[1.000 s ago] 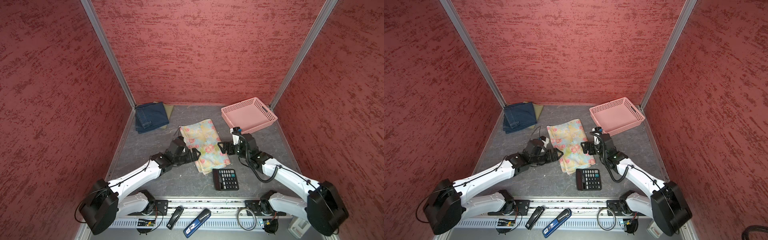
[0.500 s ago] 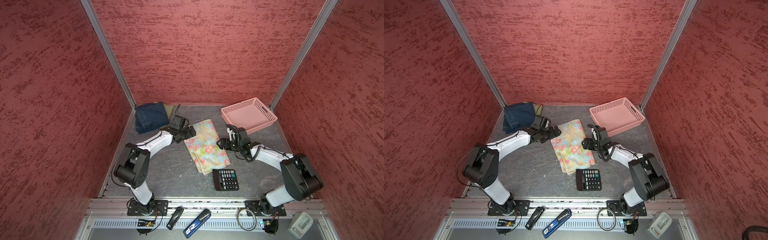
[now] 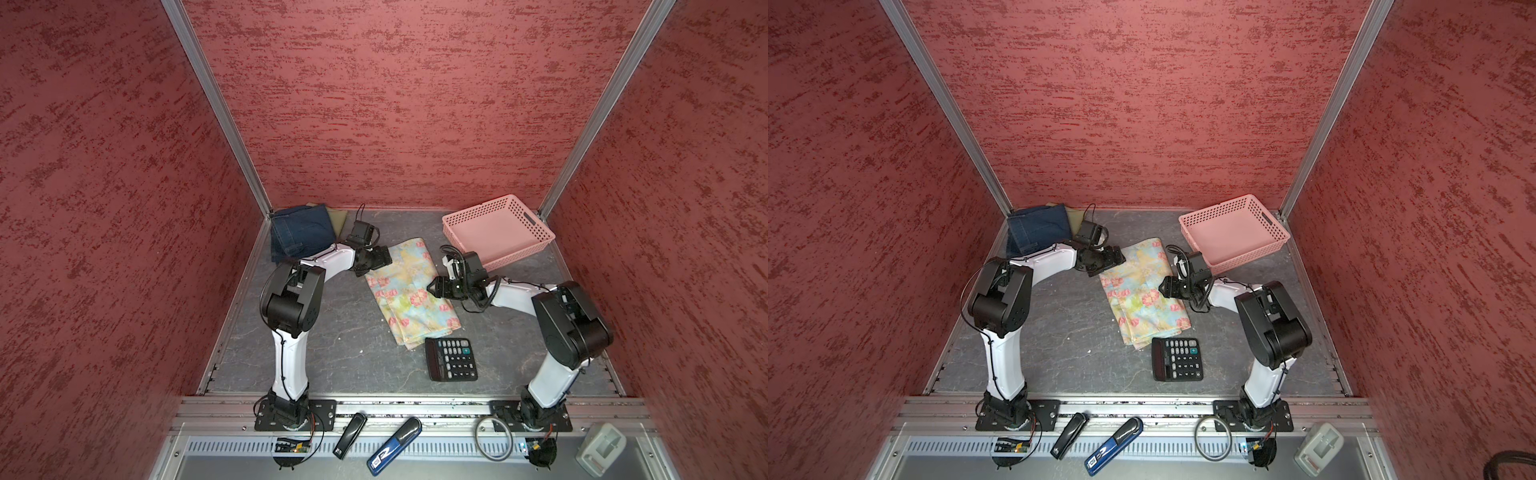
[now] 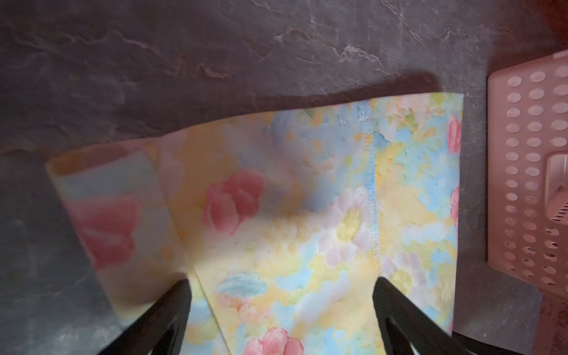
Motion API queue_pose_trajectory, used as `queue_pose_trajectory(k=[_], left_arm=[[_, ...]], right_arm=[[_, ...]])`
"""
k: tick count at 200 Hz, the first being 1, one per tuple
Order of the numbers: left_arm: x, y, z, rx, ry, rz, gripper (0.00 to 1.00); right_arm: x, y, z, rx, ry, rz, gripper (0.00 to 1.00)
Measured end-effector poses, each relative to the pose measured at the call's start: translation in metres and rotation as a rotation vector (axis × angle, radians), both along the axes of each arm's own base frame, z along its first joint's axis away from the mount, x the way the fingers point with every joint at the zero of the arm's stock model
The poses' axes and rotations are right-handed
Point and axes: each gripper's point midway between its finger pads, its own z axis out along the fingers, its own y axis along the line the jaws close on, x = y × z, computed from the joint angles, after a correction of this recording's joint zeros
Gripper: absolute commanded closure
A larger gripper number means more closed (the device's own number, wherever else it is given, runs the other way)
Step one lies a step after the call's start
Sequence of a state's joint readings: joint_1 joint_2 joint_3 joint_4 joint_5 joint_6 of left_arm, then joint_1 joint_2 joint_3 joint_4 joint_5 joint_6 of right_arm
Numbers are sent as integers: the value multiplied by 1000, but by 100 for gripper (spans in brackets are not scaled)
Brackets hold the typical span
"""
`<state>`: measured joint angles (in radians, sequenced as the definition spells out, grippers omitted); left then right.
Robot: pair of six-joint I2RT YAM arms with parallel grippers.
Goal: Fold and stack skirts
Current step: Rotate the skirt at the center of the table.
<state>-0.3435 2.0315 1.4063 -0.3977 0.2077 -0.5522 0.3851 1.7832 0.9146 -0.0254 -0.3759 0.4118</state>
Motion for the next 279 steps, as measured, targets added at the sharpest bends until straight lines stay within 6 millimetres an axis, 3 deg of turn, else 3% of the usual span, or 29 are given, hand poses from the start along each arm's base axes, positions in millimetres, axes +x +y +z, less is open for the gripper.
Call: queue_pose_trajectory(k=[37, 80, 109, 152, 178, 214, 257, 279], left_arm=[[-16, 12, -7, 15, 26, 5, 16], [-69, 33, 1, 20, 68, 31, 21], [-109, 37, 5, 10, 89, 41, 23], [-169, 47, 6, 2, 120, 71, 24], [-189, 53, 21, -19, 84, 92, 16], [-182, 54, 62, -22, -33, 91, 6], [-142, 47, 79, 80, -79, 33, 1], [-110, 40, 78, 160, -86, -3, 1]], right_arm=[[19, 23, 3, 34, -21, 87, 48], [46, 64, 12, 69, -80, 217, 50], [52, 96, 8, 85, -95, 312, 49], [70, 127, 7, 110, -103, 382, 42], [88, 136, 22, 109, -153, 394, 35], [94, 128, 59, 112, -228, 355, 27], [49, 64, 130, 127, -301, 137, 19], [25, 33, 146, 147, -312, 11, 18]])
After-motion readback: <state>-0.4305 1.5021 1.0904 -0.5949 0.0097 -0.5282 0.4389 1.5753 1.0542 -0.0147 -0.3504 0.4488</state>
